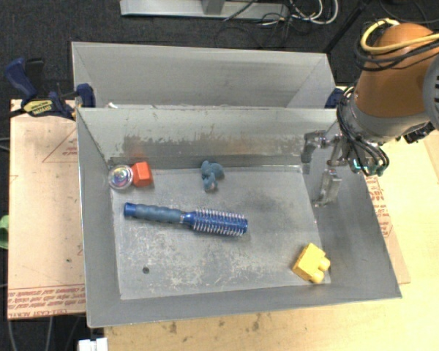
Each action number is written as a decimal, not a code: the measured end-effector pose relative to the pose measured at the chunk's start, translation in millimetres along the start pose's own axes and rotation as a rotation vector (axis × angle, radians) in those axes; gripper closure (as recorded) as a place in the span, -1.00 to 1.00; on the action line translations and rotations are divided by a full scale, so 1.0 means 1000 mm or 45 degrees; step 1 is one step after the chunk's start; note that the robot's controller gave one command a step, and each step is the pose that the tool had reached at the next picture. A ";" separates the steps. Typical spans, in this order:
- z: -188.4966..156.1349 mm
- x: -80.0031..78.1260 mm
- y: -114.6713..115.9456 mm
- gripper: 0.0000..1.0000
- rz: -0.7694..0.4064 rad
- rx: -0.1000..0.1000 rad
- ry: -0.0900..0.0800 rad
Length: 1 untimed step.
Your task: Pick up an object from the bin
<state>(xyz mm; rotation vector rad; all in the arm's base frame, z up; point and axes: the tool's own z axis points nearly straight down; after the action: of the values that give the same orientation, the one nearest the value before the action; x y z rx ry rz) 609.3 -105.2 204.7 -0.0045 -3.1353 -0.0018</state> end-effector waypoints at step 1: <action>0.109 0.064 -0.037 -1.00 -0.285 -0.001 0.000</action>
Offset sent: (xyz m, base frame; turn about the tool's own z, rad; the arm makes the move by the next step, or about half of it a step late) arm -0.0626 -0.0363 -0.1054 -0.2278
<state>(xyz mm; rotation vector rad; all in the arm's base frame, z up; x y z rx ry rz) 544.7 -142.0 95.9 0.3454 -3.1166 -0.0039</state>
